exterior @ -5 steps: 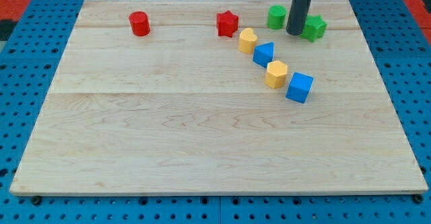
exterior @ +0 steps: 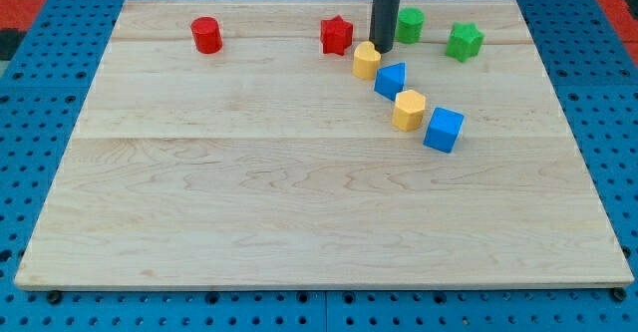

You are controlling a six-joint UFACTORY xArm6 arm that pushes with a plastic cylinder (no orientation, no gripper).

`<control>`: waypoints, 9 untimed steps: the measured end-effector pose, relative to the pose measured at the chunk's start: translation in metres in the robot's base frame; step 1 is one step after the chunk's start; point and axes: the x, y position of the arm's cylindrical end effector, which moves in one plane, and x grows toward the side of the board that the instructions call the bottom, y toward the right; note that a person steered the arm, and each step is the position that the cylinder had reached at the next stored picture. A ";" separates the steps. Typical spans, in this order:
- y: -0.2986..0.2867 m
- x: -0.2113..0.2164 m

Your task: Keep the green circle at the bottom side of the red star

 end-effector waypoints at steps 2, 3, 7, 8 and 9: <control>0.000 -0.010; 0.000 -0.011; -0.031 -0.061; -0.016 -0.083; 0.020 -0.083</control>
